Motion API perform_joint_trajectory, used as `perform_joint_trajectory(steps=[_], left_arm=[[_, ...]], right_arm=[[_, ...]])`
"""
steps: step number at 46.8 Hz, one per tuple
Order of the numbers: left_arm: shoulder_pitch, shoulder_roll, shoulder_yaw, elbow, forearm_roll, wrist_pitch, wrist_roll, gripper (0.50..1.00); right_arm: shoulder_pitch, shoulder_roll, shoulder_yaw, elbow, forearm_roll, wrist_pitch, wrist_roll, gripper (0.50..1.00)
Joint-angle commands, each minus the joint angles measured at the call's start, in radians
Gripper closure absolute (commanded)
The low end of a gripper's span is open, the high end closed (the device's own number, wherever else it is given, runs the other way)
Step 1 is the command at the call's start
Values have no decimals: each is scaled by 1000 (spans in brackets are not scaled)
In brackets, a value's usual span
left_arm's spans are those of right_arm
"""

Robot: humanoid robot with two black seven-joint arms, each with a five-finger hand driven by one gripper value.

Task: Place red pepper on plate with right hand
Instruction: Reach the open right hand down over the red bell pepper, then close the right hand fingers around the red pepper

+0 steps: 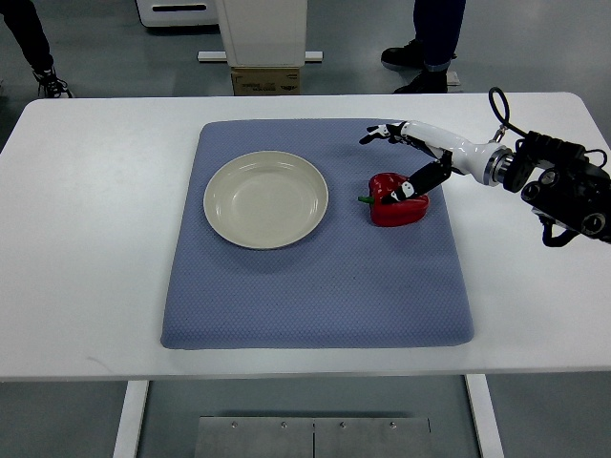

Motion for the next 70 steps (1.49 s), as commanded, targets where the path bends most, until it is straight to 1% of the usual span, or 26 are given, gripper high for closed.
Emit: perform_joint_trajectory(steps=[1, 9, 22, 49, 55, 66, 70], left_arm=[[0, 0, 0, 0, 0, 0, 0, 500], [0, 0, 0, 0, 0, 0, 0, 500], [0, 0, 0, 0, 0, 0, 0, 500], [0, 0, 0, 0, 0, 0, 0, 500], [0, 0, 0, 0, 0, 0, 0, 500], [0, 0, 0, 0, 0, 0, 0, 500], [0, 0, 0, 0, 0, 0, 0, 500]], right_arm=[[8, 0, -21, -7, 0, -4, 0, 507], [20, 0, -67, -15, -12, -4, 18, 507], [20, 6, -101, -49, -35, -4, 18, 509], [20, 12, -146, -55, -49, -6, 18, 517], [20, 16, -147, -55, -49, -4, 18, 528], [20, 19, -155, -55, -50, -6, 18, 578], [18, 20, -161, -55, -50, -6, 20, 580]])
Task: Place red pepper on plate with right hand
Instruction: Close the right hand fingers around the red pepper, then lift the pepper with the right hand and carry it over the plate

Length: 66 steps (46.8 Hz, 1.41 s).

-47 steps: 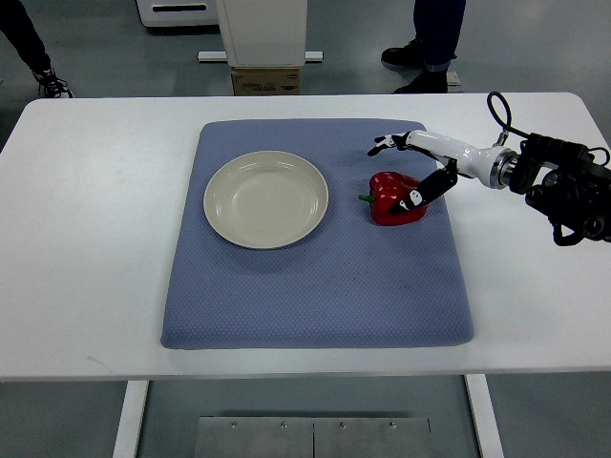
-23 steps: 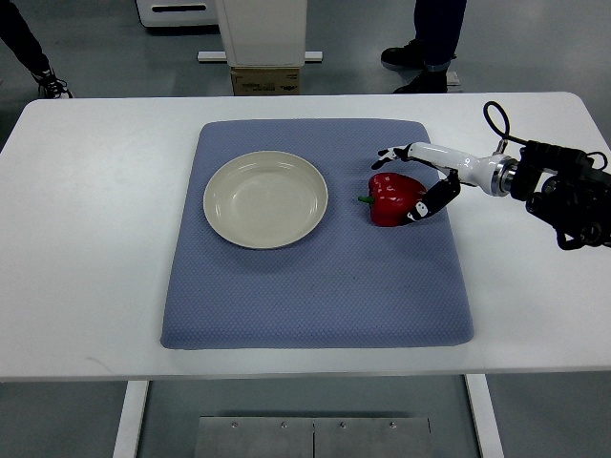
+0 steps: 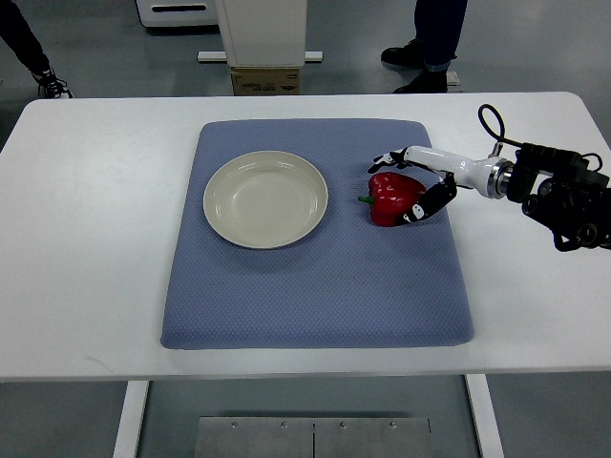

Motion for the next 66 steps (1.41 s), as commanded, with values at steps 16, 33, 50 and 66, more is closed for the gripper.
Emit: perform_joint_trajectory(steps=[16, 33, 50, 66], left_arm=[[0, 0, 0, 0, 0, 0, 0, 500], [0, 0, 0, 0, 0, 0, 0, 500], [0, 0, 0, 0, 0, 0, 0, 500], [0, 0, 0, 0, 0, 0, 0, 500]], right_arm=[[-1, 1, -11, 0, -2, -1, 14, 609], [-3, 1, -11, -9, -3, 0, 24, 714], [-11, 0, -11, -9, -2, 0, 24, 1000], [11, -5, 23, -20, 14, 0, 27, 1000]])
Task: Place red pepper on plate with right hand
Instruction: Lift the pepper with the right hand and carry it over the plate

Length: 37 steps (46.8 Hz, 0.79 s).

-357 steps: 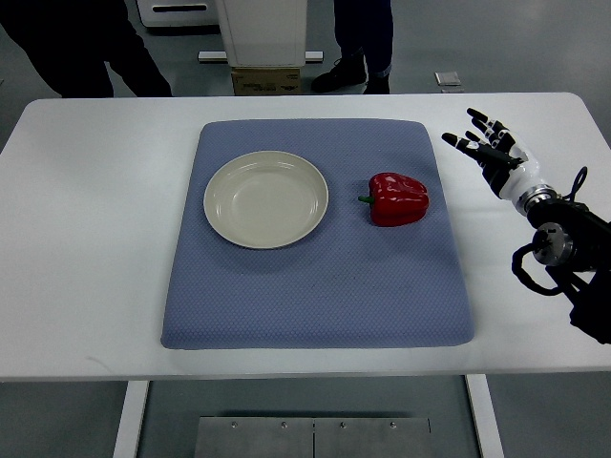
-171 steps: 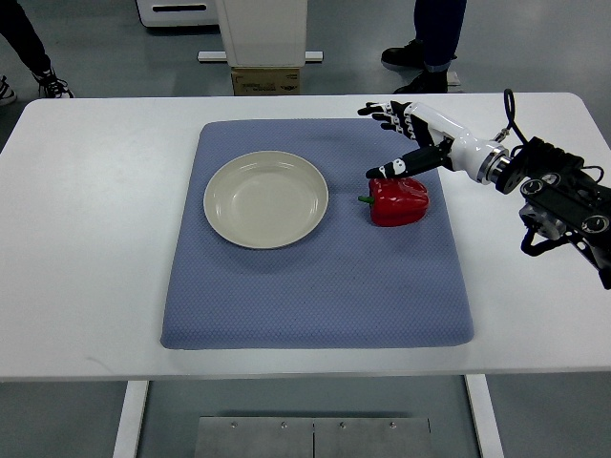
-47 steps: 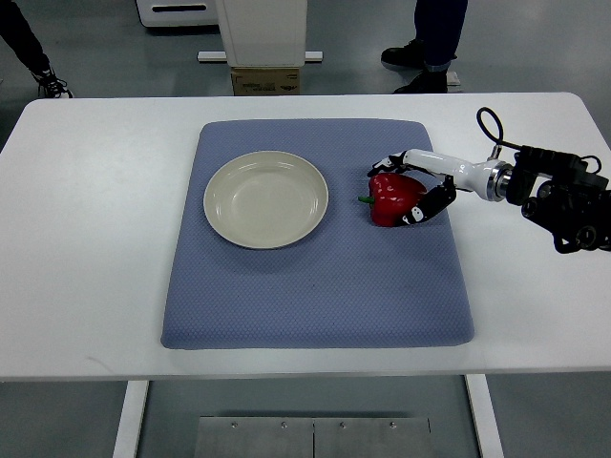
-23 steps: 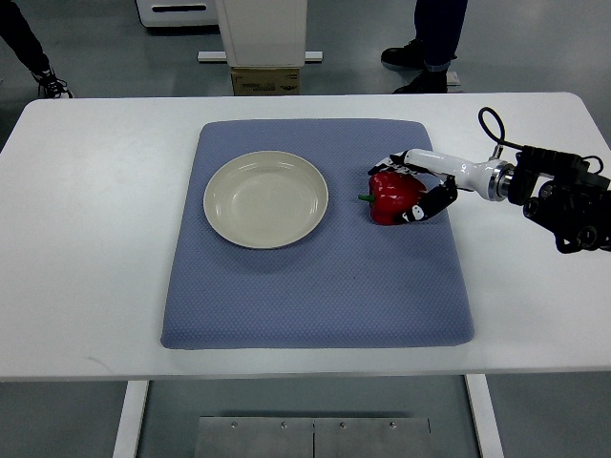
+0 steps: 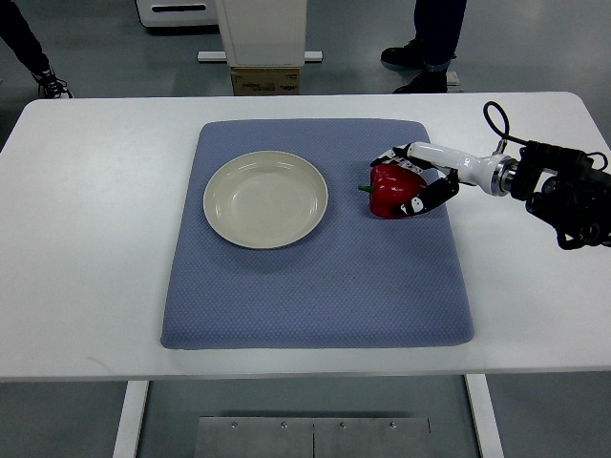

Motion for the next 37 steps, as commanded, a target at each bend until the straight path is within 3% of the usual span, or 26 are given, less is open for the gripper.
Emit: perform_joint_trajectory(steps=[1, 10, 37], left_arm=[[0, 0, 1, 0, 0, 0, 0, 500], [0, 0, -1, 0, 0, 0, 0, 500], [0, 0, -1, 0, 0, 0, 0, 500]], right_arm=[[13, -2, 18, 1, 0, 1, -6, 1000], [62, 13, 39, 1, 19, 4, -36, 1000], [133, 260, 38, -76, 37, 5, -110, 1000]])
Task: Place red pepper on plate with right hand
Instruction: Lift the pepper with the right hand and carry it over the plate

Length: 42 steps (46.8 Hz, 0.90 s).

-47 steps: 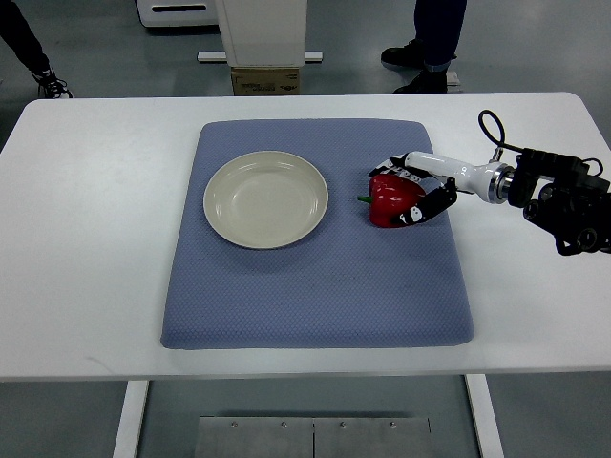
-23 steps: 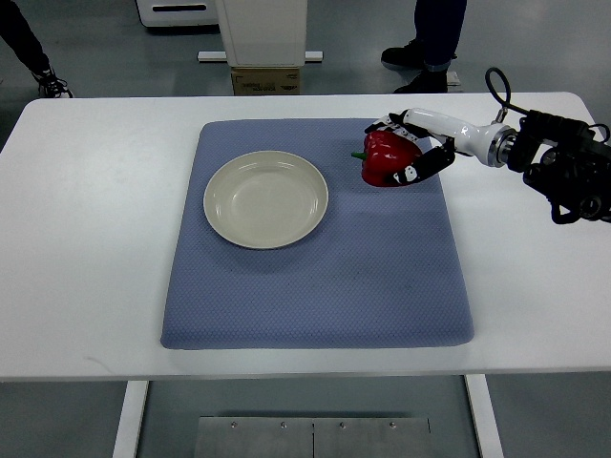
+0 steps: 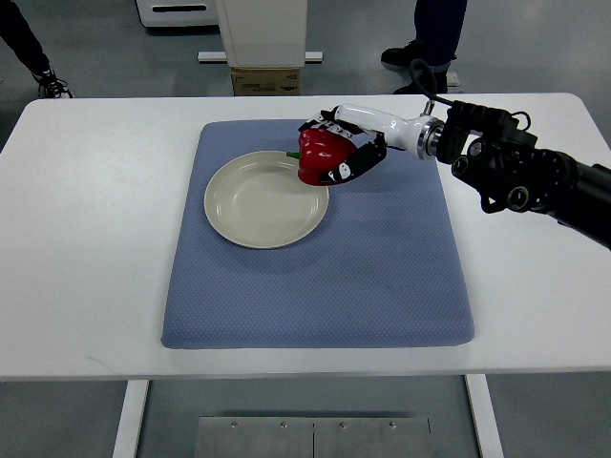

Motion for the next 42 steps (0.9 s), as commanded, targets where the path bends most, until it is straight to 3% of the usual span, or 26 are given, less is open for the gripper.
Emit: perform_joint_trajectory(steps=[1, 12, 35, 42], left_arm=[[0, 0, 0, 0, 0, 0, 0, 500], [0, 0, 0, 0, 0, 0, 0, 500], [0, 0, 0, 0, 0, 0, 0, 500], [0, 0, 0, 0, 0, 0, 0, 500]], right_arm=[[5, 33, 0, -11, -1, 0, -3, 1000], [13, 47, 0, -16, 1, -5, -17, 1000], [-16, 47, 6, -3, 5, -39, 20, 1000], [-22, 47, 19, 9, 7, -42, 57, 1000]])
